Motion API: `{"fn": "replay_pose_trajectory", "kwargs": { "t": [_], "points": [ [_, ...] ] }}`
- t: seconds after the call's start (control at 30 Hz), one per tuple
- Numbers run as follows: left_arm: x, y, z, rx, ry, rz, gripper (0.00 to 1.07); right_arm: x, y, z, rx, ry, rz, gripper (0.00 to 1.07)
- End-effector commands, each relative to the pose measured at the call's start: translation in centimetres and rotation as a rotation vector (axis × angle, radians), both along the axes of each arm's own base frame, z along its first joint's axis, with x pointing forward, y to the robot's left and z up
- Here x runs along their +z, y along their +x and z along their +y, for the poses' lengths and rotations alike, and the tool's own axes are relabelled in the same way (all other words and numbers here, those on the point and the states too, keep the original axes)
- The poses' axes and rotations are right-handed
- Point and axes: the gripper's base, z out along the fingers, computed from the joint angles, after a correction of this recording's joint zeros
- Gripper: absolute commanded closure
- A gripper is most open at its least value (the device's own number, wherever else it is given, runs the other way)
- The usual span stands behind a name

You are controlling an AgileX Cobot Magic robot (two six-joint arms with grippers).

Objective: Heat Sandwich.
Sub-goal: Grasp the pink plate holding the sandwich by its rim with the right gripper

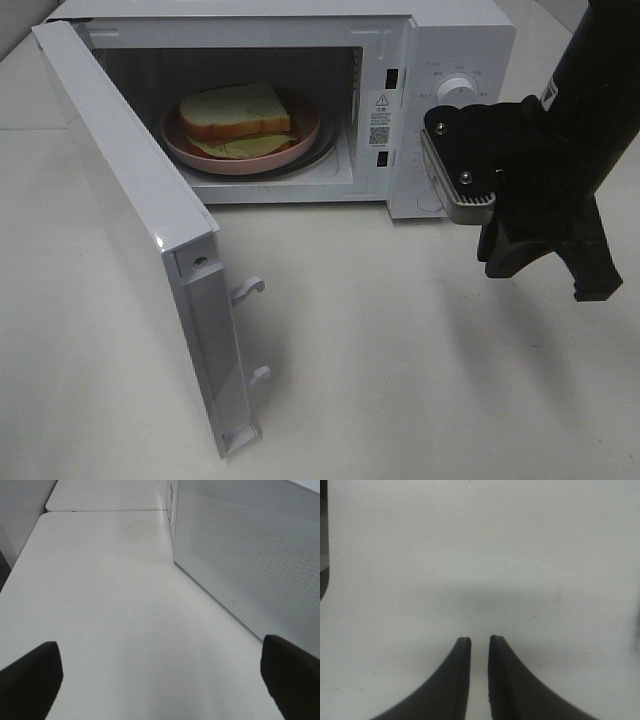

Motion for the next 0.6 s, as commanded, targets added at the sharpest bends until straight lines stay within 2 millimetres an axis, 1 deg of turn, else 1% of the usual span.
{"fn": "replay_pose_trajectory", "kwargs": {
  "t": [0.03, 0.07, 0.13, 0.17, 0.2, 0.23, 0.33, 0.37, 0.4, 0.47, 0.53, 0.6],
  "points": [
    [-0.04, -0.34, -0.01, 0.004, -0.003, -0.022, 0.03, 0.31, 0.08, -0.22, 0.038, -0.032, -0.025, 0.83],
    [-0.04, -0.34, -0.01, 0.004, -0.003, -0.022, 0.03, 0.31, 0.08, -0.22, 0.038, -0.032, -0.025, 0.83],
    [-0.04, -0.34, -0.01, 0.004, -0.003, -0.022, 0.03, 0.32, 0.20, -0.24, 0.025, -0.033, -0.037, 0.74],
    [-0.04, -0.34, -0.01, 0.004, -0.003, -0.022, 0.03, 0.33, 0.26, -0.21, 0.010, -0.028, -0.043, 0.69],
    [-0.04, -0.34, -0.01, 0.004, -0.003, -0.022, 0.03, 0.34, 0.32, -0.18, -0.014, -0.023, -0.048, 0.59],
    [-0.04, -0.34, -0.01, 0.004, -0.003, -0.022, 0.03, 0.34, 0.32, -0.18, -0.014, -0.023, -0.048, 0.59],
    [-0.04, -0.34, -0.01, 0.004, -0.003, -0.022, 0.03, 0.34, 0.32, -0.18, -0.024, -0.022, -0.047, 0.42],
    [-0.04, -0.34, -0.01, 0.004, -0.003, -0.022, 0.03, 0.34, 0.30, -0.14, -0.040, -0.016, -0.044, 0.30],
    [-0.04, -0.34, -0.01, 0.004, -0.003, -0.022, 0.03, 0.34, 0.30, -0.14, -0.040, -0.016, -0.044, 0.30],
    [-0.04, -0.34, -0.01, 0.004, -0.003, -0.022, 0.03, 0.34, 0.30, -0.12, -0.076, -0.009, -0.041, 0.22],
    [-0.04, -0.34, -0.01, 0.004, -0.003, -0.022, 0.03, 0.35, 0.37, -0.08, -0.115, -0.001, -0.046, 0.19],
    [-0.04, -0.34, -0.01, 0.004, -0.003, -0.022, 0.03, 0.36, 0.43, -0.06, -0.122, 0.003, -0.052, 0.19]
  ]
}}
